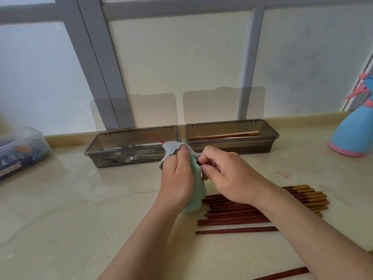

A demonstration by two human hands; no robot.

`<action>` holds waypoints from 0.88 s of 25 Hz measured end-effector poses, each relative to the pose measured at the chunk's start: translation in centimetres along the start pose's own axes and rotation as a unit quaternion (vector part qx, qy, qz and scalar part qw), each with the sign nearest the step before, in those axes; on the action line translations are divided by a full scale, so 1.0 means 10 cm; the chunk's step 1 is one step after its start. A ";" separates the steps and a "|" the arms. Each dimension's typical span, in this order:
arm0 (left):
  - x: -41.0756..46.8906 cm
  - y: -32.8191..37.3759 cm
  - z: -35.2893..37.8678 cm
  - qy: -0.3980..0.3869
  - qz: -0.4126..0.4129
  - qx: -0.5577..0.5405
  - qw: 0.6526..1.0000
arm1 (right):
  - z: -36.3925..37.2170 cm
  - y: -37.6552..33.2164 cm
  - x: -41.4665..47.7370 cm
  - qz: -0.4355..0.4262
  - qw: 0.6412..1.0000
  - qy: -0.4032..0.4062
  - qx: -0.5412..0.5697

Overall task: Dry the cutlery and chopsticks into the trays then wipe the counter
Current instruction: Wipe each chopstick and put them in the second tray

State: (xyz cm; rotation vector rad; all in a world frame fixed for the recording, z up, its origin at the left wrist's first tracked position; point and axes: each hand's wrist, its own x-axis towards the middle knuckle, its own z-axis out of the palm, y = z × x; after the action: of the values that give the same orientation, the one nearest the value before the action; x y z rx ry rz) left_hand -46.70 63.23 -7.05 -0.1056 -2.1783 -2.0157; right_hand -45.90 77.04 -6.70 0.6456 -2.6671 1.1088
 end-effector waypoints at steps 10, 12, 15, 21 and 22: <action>0.00 -0.05 0.02 -0.019 0.024 0.067 0.997 | 0.01 0.00 0.00 0.036 0.997 -0.065 -0.026; 0.06 -0.08 -0.02 -0.032 0.017 0.071 0.997 | -0.08 0.01 -0.01 0.067 0.995 -0.075 -0.024; 0.09 -0.06 -0.10 -0.125 -0.005 0.037 0.991 | -0.18 0.06 0.00 0.113 0.990 0.020 0.085; -0.06 -0.06 -0.01 -0.344 -0.002 0.177 0.922 | -0.10 0.17 0.09 0.259 0.899 0.077 0.346; -0.05 -0.09 -0.01 -0.351 -0.002 0.187 0.917 | -0.13 0.20 0.10 0.283 0.876 0.109 0.375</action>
State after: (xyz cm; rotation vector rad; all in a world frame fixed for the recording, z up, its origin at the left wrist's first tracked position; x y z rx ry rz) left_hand -46.39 63.06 -7.96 -0.8945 -2.9298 -1.6681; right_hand -47.74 78.89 -6.72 -0.2235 -2.2066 2.2528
